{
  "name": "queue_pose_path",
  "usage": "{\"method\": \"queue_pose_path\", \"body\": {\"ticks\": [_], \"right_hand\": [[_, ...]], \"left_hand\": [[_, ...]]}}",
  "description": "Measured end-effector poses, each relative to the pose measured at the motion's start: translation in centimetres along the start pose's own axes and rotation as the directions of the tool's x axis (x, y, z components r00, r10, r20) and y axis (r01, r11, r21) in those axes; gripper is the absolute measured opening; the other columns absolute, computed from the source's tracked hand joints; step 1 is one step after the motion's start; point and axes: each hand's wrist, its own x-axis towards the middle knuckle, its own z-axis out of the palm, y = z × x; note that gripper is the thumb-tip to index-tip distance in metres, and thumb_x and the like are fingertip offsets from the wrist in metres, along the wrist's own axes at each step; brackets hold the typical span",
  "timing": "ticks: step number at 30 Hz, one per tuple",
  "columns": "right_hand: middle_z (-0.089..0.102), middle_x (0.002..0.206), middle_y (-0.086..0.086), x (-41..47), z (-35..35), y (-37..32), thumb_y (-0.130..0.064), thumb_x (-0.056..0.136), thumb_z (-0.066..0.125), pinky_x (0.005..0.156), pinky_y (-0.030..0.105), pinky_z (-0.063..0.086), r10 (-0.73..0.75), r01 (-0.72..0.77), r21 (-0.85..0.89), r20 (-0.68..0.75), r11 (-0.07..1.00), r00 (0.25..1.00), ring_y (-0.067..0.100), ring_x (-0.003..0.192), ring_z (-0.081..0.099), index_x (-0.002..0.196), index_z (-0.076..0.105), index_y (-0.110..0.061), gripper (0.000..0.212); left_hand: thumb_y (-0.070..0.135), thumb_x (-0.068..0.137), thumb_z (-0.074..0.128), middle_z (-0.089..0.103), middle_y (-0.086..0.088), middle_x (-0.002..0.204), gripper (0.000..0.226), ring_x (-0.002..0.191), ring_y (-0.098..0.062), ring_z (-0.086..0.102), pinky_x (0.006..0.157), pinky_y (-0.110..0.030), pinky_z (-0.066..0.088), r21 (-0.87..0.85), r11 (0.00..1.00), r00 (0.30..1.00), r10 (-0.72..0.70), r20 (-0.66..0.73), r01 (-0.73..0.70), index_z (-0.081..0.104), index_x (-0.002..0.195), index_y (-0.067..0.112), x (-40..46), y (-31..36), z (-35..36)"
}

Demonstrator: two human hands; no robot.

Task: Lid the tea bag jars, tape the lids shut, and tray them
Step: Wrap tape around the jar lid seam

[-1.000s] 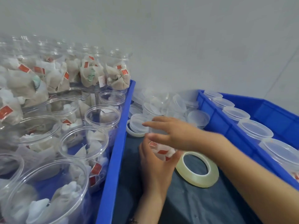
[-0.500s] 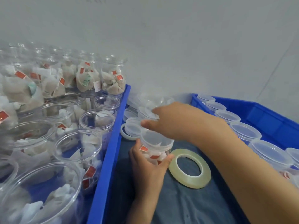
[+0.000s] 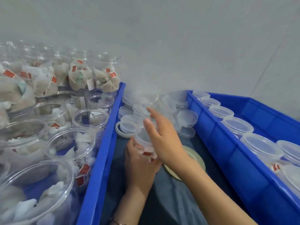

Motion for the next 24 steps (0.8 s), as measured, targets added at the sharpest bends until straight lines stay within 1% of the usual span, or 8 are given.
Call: {"method": "queue_pose_path", "body": {"ticks": [3, 6, 8, 12, 15, 18, 21, 24], "right_hand": [[0.052, 0.130, -0.010, -2.0, -2.0, 3.9, -0.046, 0.092, 0.045, 0.099, 0.026, 0.039, 0.257, -0.194, 0.282, -0.204, 0.939, 0.945, 0.003, 0.118, 0.048, 0.136, 0.040, -0.034, 0.046], [0.046, 0.139, -0.007, -5.4, -2.4, 8.4, -0.053, 0.088, 0.049, 0.106, 0.034, 0.035, 0.405, -0.399, -0.138, 0.016, 0.906, 0.914, 0.009, 0.125, 0.044, 0.140, 0.034, -0.030, 0.059], [0.040, 0.144, -0.012, -7.2, -1.9, 9.7, -0.065, 0.082, 0.046, 0.107, 0.025, 0.027, 0.305, -0.186, -0.502, 0.165, 0.844, 0.938, 0.006, 0.132, 0.034, 0.140, 0.037, -0.028, 0.069], [0.058, 0.122, -0.014, -7.3, -2.1, 9.2, -0.061, 0.084, 0.047, 0.087, 0.025, 0.038, 0.235, -0.147, -0.575, 0.082, 0.805, 0.968, 0.008, 0.114, 0.050, 0.114, 0.060, -0.028, 0.046], [0.063, 0.082, -0.011, -7.3, -3.1, 8.1, -0.056, 0.080, 0.046, 0.062, 0.030, 0.037, 0.288, -0.289, -0.483, -0.078, 0.826, 0.954, 0.015, 0.079, 0.055, 0.080, 0.060, -0.024, 0.035], [0.061, 0.065, -0.009, -7.9, -4.4, 7.4, -0.052, 0.071, 0.048, 0.060, 0.031, 0.042, 0.335, -0.374, -0.244, -0.187, 0.895, 0.923, 0.016, 0.068, 0.056, 0.068, 0.059, -0.023, 0.032], [0.061, 0.062, -0.007, -8.1, -4.7, 6.9, -0.051, 0.071, 0.048, 0.059, 0.030, 0.041, 0.295, -0.327, -0.211, -0.166, 0.921, 0.941, 0.015, 0.066, 0.057, 0.065, 0.059, -0.021, 0.032], [0.060, 0.062, -0.008, -8.1, -4.8, 6.7, -0.052, 0.070, 0.046, 0.056, 0.028, 0.038, 0.270, -0.300, -0.223, -0.152, 0.928, 0.951, 0.012, 0.065, 0.056, 0.066, 0.059, -0.020, 0.035]], "left_hand": [[0.051, 0.045, 0.084, 0.050, -0.001, 0.126, 0.111, 0.108, -0.005, 0.042, 0.083, -0.012, 0.032, 0.001, 1.000, 1.000, 0.001, -0.013, -0.001, 0.038, 0.138, 0.011, -0.3, -0.2, 0.2], [0.067, 0.048, 0.063, 0.045, -0.009, 0.136, 0.115, 0.112, -0.006, 0.038, 0.087, -0.005, 0.026, -0.021, 0.999, 1.000, 0.027, 0.009, -0.027, 0.030, 0.143, 0.011, -0.4, -0.5, 0.1], [0.061, 0.054, 0.065, 0.040, -0.013, 0.141, 0.113, 0.120, -0.013, 0.040, 0.094, -0.012, 0.027, 0.008, 0.999, 0.999, 0.046, 0.012, -0.046, 0.022, 0.146, 0.011, -0.2, -0.7, 0.2], [0.068, 0.055, 0.057, 0.009, -0.017, 0.155, 0.123, 0.142, -0.026, 0.012, 0.113, -0.030, 0.010, 0.131, 0.991, 0.999, 0.042, -0.015, -0.039, -0.005, 0.147, 0.014, -0.5, -0.1, 0.3], [0.068, 0.074, 0.055, 0.034, -0.019, 0.144, 0.097, 0.131, -0.031, 0.032, 0.107, -0.038, 0.024, 0.232, 0.937, 0.933, 0.306, -0.188, -0.261, 0.024, 0.144, 0.007, -1.1, 1.1, -0.3], [0.033, 0.089, 0.052, 0.057, 0.001, 0.104, 0.031, 0.091, -0.015, 0.053, 0.084, -0.026, 0.042, 0.235, 0.778, 0.758, 0.625, -0.186, -0.583, 0.055, 0.107, 0.008, -2.6, 1.8, -0.3], [0.024, 0.088, 0.054, 0.065, 0.002, 0.094, 0.026, 0.080, -0.008, 0.061, 0.069, -0.026, 0.053, 0.160, 0.799, 0.815, 0.574, 0.080, -0.579, 0.064, 0.108, 0.010, -4.2, 2.1, 1.0], [0.022, 0.091, 0.059, 0.062, -0.002, 0.117, 0.045, 0.103, -0.015, 0.062, 0.088, -0.035, 0.052, 0.158, 0.923, 0.923, 0.313, 0.222, -0.351, 0.049, 0.134, 0.012, -5.0, 1.6, 2.1]]}}
